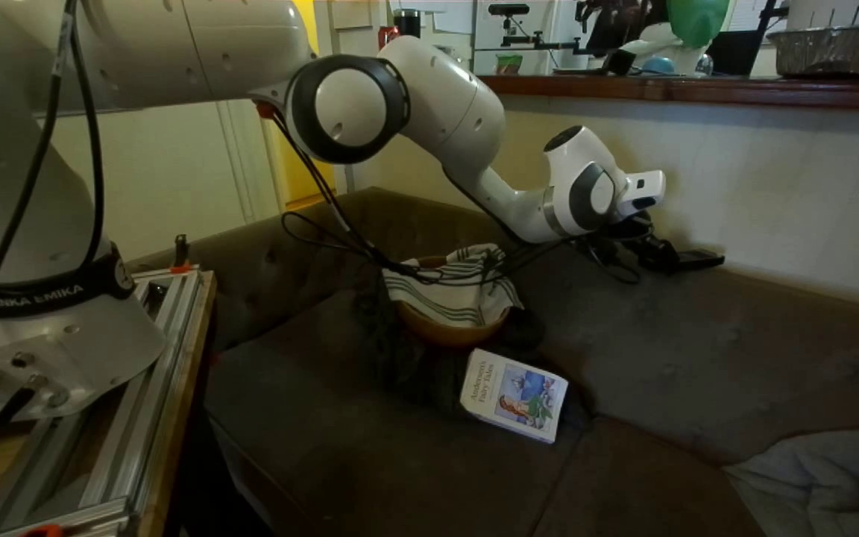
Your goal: Put the black remote control on the backrest of the sofa.
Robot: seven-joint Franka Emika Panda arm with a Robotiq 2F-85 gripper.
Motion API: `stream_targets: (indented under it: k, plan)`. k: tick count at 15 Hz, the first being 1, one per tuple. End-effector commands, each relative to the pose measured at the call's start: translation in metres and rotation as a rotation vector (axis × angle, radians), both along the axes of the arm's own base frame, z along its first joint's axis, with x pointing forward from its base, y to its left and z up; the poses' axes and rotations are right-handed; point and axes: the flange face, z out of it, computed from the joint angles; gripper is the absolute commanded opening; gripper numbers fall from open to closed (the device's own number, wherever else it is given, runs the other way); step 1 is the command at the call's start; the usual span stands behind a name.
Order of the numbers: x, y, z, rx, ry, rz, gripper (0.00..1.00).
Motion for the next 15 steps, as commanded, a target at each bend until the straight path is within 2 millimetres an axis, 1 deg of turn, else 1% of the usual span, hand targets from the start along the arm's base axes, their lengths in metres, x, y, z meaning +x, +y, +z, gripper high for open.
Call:
stream_targets:
  k: [1,7,12,13,14,15]
  plan:
    - [0.002,0.004,0.006,-0.002,-0.007,0.027,0.37]
    - [0.002,0.016,0.006,-0.019,0.021,0.069,0.37]
    - [0.002,0.021,0.005,-0.023,0.040,0.080,0.37]
    - [0.002,0.022,0.005,-0.024,0.044,0.081,0.87]
    - [0.002,0.022,0.004,-0.024,0.049,0.082,0.88]
    - [0.002,0.022,0.004,-0.026,0.050,0.084,0.94]
